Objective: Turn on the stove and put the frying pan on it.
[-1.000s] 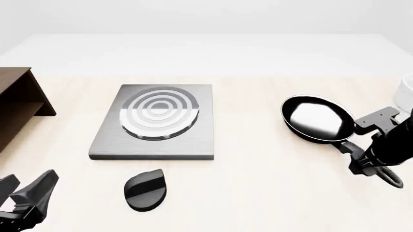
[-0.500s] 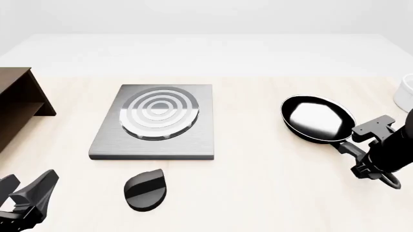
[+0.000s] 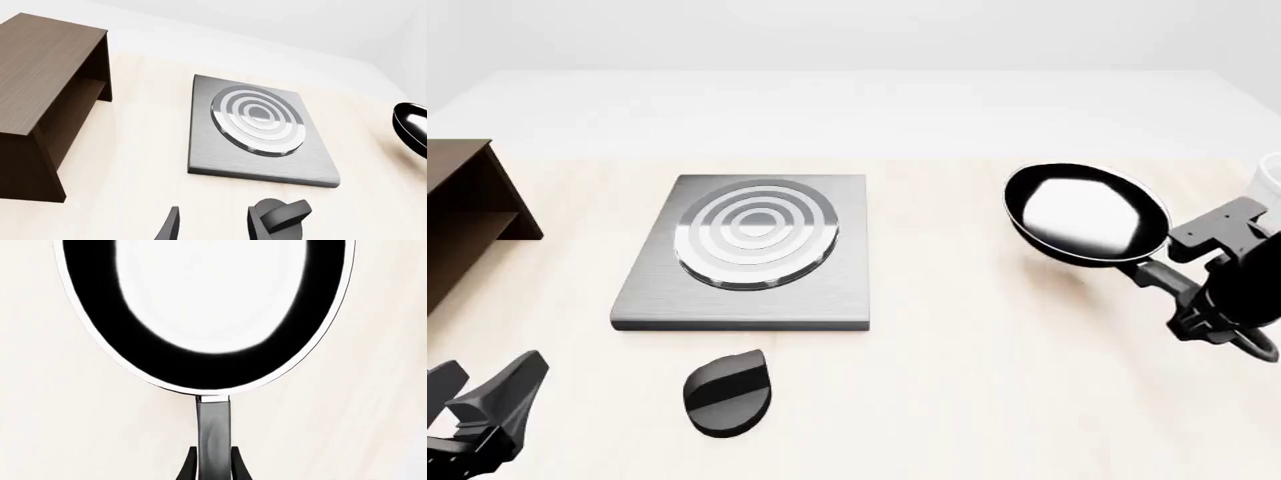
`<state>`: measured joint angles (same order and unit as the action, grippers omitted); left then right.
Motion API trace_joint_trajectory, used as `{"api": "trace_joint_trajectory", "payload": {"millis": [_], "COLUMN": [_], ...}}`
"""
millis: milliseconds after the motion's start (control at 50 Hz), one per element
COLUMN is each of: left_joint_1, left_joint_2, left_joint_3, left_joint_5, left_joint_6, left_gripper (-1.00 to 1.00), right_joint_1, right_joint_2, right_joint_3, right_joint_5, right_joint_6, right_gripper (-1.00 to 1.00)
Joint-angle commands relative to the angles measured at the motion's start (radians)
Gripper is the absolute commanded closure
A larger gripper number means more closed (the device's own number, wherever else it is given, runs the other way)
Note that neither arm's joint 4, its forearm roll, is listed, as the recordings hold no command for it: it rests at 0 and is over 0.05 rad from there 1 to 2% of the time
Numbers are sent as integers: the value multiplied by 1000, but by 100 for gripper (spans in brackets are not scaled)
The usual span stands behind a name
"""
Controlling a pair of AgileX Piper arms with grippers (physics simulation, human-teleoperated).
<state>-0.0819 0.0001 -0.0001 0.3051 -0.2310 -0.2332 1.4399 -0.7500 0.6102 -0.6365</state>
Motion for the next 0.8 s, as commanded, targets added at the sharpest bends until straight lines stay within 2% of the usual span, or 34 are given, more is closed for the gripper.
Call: {"api": "trace_joint_trajectory", "payload": {"millis": [20,120,180,200,460,800], "left_joint_1": [-1,-2,-2,-2,-6,-10], "left_joint_2": [0,0,0,0,0,0], "left_joint_3": [0,0,0,0,0,0], "left_joint_5": [-1,-2,-2,-2,-6,-7], "left_joint_6": [0,-1,-2,-3,-6,-5], "left_gripper": [-100,-100,-100,-100,-100,-100], "right_joint_1": [70,106,138,157,241,395], "right_joint_2": [-107,-131,-137,-141,-131,29], "right_joint_3": [-38,-33,-47,-48,-111,-285], "right_joint_5": [72,82,96,99,127,165], "right_joint_6": [25,-4,11,-4,-31,-31], "right_gripper": [100,100,100,100,100,100]}}
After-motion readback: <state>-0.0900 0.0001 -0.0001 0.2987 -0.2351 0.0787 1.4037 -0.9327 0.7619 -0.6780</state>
